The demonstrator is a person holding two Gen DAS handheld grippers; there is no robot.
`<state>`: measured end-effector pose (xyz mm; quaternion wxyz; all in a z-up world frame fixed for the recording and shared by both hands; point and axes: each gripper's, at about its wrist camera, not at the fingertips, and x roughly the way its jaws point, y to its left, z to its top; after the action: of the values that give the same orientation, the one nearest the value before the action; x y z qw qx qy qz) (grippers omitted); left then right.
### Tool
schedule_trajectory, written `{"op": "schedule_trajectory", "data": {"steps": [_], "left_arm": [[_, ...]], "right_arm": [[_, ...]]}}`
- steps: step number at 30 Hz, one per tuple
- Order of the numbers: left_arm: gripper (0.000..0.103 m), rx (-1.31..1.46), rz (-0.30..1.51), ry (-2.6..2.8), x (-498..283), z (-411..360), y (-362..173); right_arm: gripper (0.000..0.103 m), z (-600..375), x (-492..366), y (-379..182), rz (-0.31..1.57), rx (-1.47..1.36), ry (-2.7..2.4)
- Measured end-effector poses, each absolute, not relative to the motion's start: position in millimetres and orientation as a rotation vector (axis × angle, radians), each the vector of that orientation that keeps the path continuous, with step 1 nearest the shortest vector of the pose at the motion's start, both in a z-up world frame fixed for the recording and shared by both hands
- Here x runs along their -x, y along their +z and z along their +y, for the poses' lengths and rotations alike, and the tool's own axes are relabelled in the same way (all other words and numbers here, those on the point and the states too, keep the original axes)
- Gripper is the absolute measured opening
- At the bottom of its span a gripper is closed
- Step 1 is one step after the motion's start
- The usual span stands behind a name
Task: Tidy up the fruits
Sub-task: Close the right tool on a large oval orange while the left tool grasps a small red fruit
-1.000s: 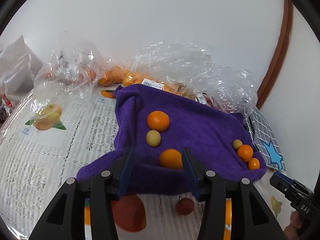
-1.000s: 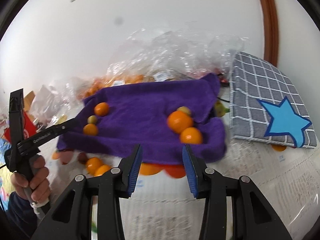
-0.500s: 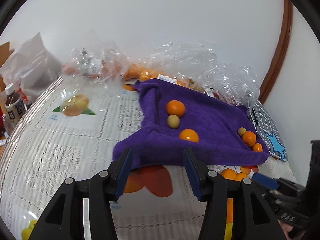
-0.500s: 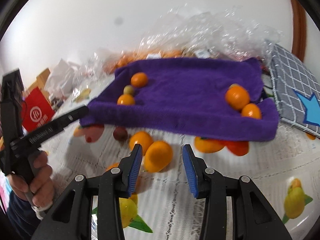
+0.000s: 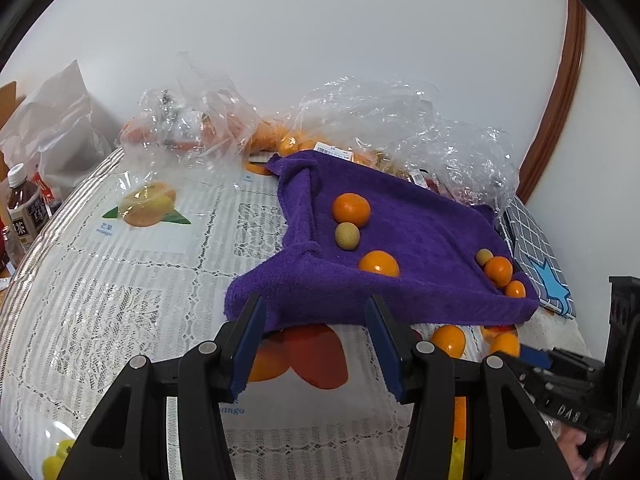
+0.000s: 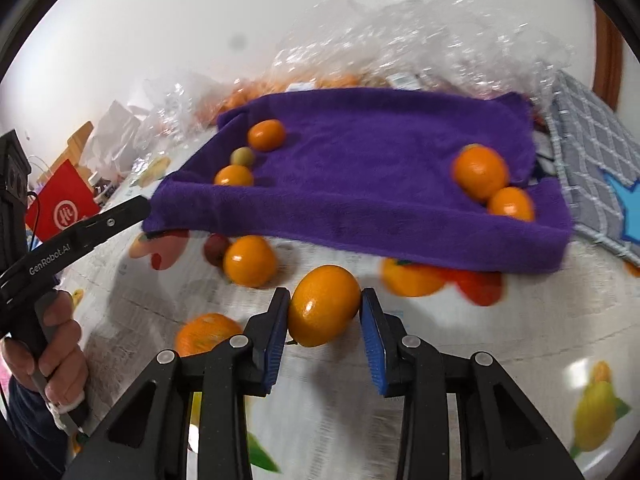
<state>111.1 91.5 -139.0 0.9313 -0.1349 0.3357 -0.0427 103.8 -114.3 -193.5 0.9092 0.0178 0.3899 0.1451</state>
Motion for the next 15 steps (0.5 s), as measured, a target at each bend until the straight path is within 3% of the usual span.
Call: {"op": "schedule_trajectory", "data": {"steps": [6,15], "left_arm": [[0.050,0.238,0.703,-0.138,-110.4,79.9,-140.1],[0.050,0.203,0.762,-0.274,-111.0,57.5,-145.1]], "right_arm": [[0.036,-135.1,-111.9,-200.6,0.855,-0.017,0.281],[0.035,-144.5,-103.8,-194.7,0.772,-0.036,0.269]]}}
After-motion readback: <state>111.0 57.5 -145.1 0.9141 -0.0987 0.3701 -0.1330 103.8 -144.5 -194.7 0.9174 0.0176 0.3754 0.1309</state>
